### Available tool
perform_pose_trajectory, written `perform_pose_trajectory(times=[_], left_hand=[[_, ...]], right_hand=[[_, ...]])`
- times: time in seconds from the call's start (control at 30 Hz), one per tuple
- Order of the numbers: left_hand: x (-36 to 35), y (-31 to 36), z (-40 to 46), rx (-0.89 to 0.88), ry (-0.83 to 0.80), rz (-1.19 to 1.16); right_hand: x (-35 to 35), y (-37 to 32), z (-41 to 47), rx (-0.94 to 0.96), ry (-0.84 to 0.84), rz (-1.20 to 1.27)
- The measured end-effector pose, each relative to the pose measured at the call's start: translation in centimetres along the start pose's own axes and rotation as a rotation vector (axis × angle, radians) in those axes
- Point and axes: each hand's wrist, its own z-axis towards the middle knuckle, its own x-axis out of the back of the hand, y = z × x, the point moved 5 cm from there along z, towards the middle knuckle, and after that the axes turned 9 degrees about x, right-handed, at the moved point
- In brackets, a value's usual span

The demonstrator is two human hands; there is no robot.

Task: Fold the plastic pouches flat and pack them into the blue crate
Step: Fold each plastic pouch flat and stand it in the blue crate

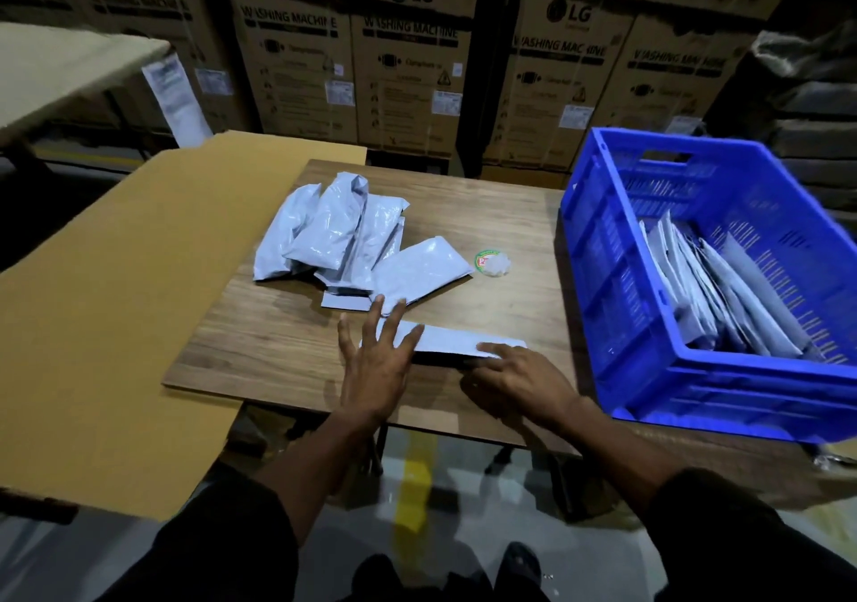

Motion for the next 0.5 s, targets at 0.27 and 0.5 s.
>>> perform_pose_trajectory(times=[0.27, 0.5], left_hand=[[2.5, 1.2, 0.7, -0.091, 0.119, -0.093], [-2.0, 3.7, -0.6, -0.137, -0.373, -0.034]], right_hand=[[4.1, 4.2, 2.0, -0.628, 0.182, 0.727], [1.8, 6.4, 1.5, -0.675, -0.276, 0.745]])
